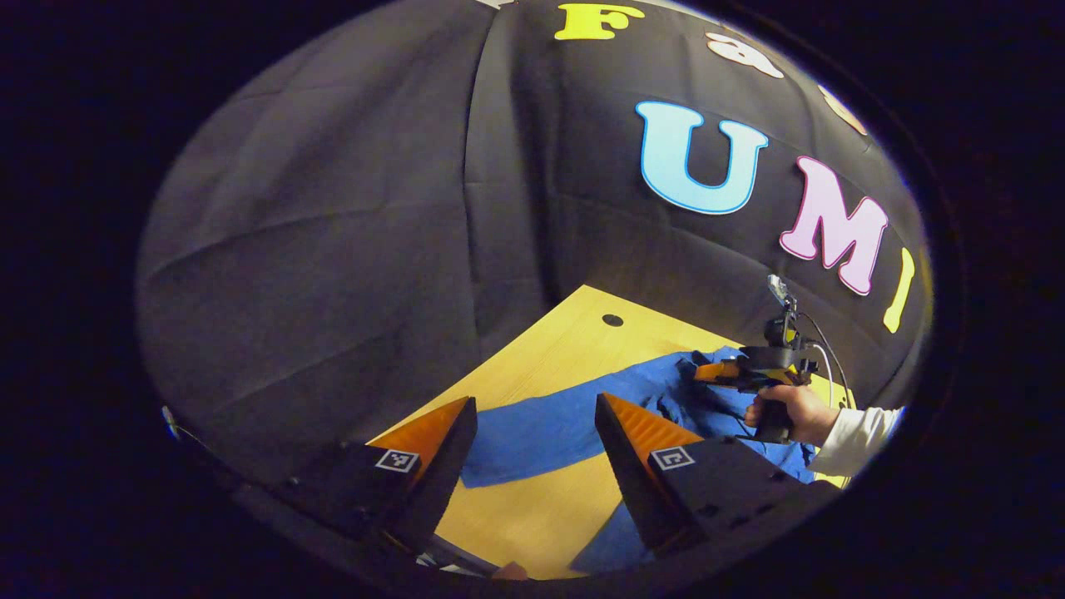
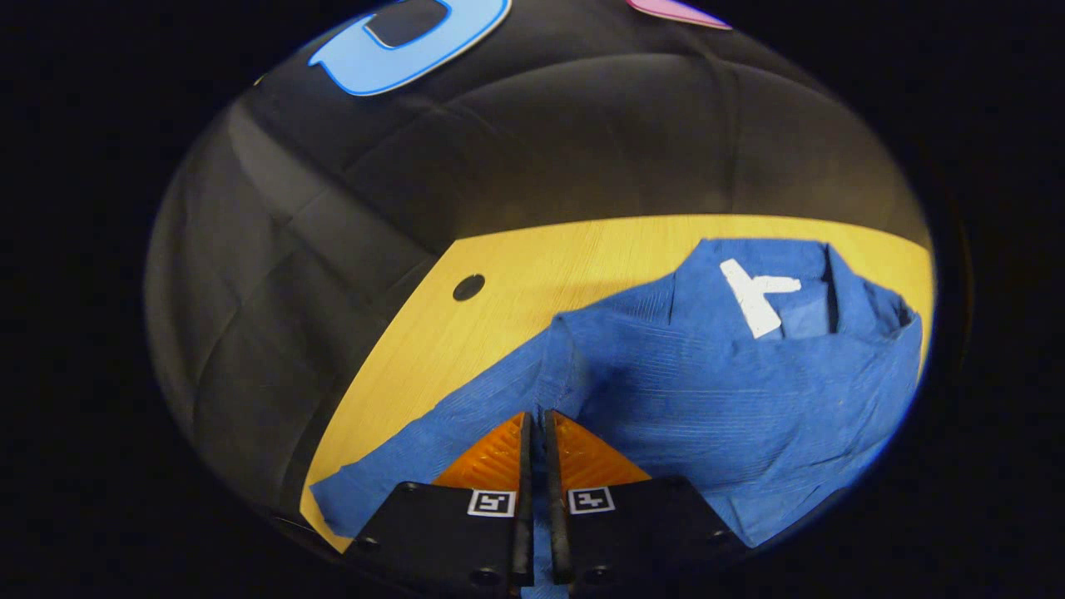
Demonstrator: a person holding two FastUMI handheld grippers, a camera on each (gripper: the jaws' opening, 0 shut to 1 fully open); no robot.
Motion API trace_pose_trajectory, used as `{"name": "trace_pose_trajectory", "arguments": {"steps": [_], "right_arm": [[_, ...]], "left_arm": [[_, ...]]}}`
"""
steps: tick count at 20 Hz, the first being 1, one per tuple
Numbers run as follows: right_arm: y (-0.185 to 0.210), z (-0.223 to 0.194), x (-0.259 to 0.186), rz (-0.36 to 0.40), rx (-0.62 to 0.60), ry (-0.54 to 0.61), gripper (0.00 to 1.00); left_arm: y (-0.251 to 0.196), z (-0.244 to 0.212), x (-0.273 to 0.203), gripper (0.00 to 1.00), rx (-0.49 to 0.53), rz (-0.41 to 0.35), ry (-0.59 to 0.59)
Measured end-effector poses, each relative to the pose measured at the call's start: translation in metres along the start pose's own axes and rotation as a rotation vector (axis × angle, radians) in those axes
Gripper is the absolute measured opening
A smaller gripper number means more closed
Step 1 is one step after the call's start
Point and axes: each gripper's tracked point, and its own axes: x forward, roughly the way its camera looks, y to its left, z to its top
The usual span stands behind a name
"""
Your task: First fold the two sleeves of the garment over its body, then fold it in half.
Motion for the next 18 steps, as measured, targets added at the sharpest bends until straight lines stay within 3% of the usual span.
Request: {"name": "trace_pose_trajectory", "arguments": {"steps": [5, 11, 18], "right_arm": [[0.018, 0.002, -0.022, 0.057, -0.069, -0.010, 0.94], [0.033, 0.030, -0.127, 0.123, -0.325, -0.119, 0.93], [0.034, 0.053, -0.223, 0.160, -0.340, -0.200, 0.93]], "left_arm": [[0.010, -0.028, 0.043, 0.84, 0.009, 0.012, 0.091], [0.033, -0.073, 0.100, 0.84, -0.028, 0.062, 0.266], [0.069, -0.115, 0.136, 0.84, 0.032, 0.139, 0.396]]}}
